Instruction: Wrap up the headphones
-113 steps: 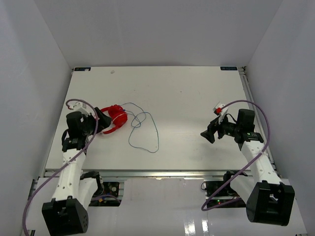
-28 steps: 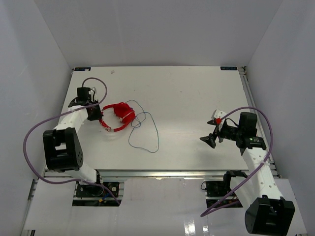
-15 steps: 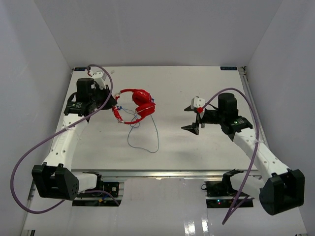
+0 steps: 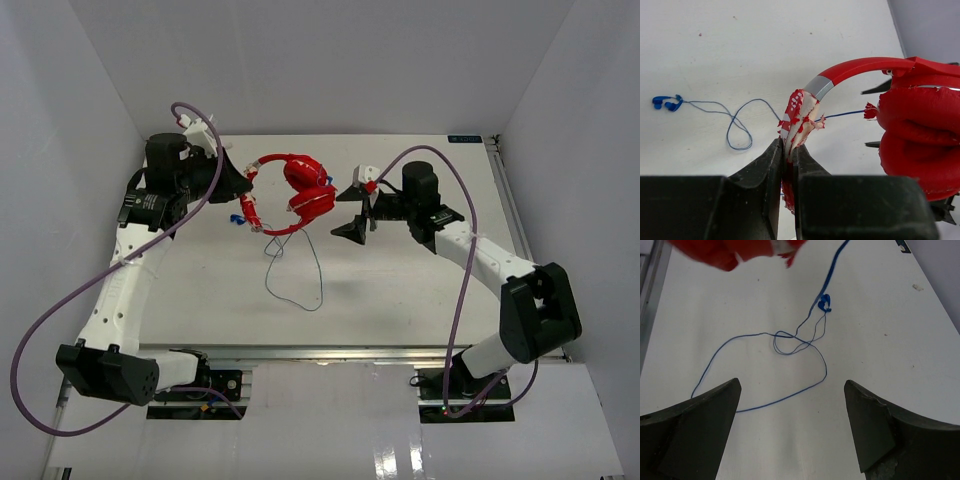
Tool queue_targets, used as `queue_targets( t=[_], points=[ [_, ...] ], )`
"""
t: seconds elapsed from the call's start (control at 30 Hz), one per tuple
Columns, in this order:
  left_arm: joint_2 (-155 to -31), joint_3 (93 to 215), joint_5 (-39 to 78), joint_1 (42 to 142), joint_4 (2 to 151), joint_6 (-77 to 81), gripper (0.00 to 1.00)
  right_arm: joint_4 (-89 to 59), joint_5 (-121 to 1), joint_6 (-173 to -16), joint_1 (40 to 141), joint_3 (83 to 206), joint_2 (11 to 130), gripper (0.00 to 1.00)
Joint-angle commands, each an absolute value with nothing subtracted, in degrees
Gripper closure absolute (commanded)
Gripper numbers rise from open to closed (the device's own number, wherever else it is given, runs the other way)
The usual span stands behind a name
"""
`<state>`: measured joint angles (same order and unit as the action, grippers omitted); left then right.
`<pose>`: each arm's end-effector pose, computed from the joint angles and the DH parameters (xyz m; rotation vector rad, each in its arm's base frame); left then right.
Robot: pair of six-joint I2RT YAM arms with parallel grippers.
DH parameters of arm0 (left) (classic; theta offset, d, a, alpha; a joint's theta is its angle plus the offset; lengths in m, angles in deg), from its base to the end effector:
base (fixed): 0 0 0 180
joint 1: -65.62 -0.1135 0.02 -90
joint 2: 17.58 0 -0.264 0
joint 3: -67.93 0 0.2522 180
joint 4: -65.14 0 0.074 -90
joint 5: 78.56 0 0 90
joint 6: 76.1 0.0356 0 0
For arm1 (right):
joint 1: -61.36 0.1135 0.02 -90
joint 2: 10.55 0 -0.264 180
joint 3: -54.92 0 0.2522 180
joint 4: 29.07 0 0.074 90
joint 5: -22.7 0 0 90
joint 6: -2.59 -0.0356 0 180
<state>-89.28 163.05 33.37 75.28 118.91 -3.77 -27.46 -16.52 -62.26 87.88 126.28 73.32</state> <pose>0.2550 -0.0569 0.4103 0.0868 2.1311 -0.6862 0.2844 0.1727 0.2978 -1.2958 1.2453 0.8156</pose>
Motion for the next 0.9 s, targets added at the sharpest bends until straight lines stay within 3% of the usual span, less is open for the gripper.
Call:
queue_targets(
  t=[0.0, 0.23, 0.37, 0.47, 0.6, 0.77, 0.87],
  points=[
    [-87.41, 167.32, 39.58, 76.11, 117.5, -8.58, 1.0, -43.21, -14.43, -77.16, 88.76, 130.96, 77.48, 0.1],
    [-86.31, 171.27, 40.27, 77.32, 117.48, -11.96, 1.0, -66.69, -10.73, -109.07, 89.34, 133.23, 84.92, 0.09],
    [-86.45, 173.18, 41.03, 77.62, 117.13, -13.42, 1.0, -78.86, -9.31, -117.9, 91.73, 130.07, 86.2, 0.04],
    [-86.58, 174.68, 41.94, 77.93, 116.43, -15.28, 1.0, -76.91, -13.76, -116.32, 93.87, 126.87, 85.17, 0.0],
    [-86.41, 176.72, 45.11, 78.46, 112.73, -19.61, 1.0, -74.99, -19.03, -115.72, 95.29, 124.24, 87.56, 0.18],
    [-86.67, 179.63, 46.4, 78.72, 110.19, -24.55, 1.0, -79.09, -16.6, -121.15, 95.72, 127.39, 92.23, 0.44],
    [-86.58, 180.71, 46.1, 78.72, 107.42, -27.0, 1.0, -82.82, -15.7, -123.85, 95.86, 126.48, 92.63, 0.49]
  ],
)
